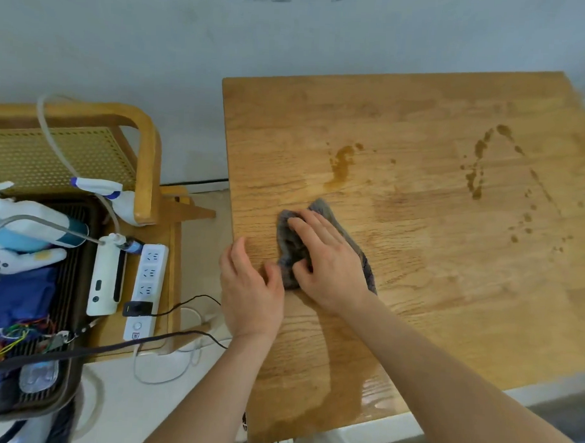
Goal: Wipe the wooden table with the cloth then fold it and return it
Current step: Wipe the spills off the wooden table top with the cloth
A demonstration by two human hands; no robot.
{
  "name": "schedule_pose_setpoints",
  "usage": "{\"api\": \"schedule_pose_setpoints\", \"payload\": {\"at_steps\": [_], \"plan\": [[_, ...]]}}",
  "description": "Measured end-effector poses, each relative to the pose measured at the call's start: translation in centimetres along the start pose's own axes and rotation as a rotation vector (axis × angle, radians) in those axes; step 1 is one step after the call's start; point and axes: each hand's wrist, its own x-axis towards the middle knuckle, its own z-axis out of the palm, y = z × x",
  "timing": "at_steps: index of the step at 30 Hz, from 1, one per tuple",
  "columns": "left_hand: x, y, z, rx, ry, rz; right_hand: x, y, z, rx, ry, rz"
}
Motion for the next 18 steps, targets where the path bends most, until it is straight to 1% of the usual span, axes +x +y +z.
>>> {"api": "schedule_pose_setpoints", "payload": {"at_steps": [1,3,5,7,9,14,18], "plan": [[0.1,0.0,-0.2,0.021,-0.013,0.022,-0.5,0.4,-0.4,-0.066,0.005,0.010],[1.1,0.3,-0.4,0.134,-0.009,0.096,-1.5,1.2,-0.7,-0.193,-0.004,0.112],[3.3,1.3,-0.5,0.263,-0.007,0.179,-2.0,1.6,-0.3,-0.204,-0.025,0.186],[6.0,2.5,-0.3,0.355,-0.050,0.266,-1.5,1.8,0.4,-0.200,-0.049,0.135],[7.9,2.8,0.2,0.381,-0.068,0.320,-0.3,1.6,0.9,-0.206,-0.057,0.049],[8.9,2.1,1.2,0.307,-0.021,0.324,3.9,1.8,1.5,-0.187,-0.015,-0.114],[9.1,2.2,1.5,0.302,0.020,0.331,7.1,1.7,1.4,-0.168,0.030,-0.131]]}}
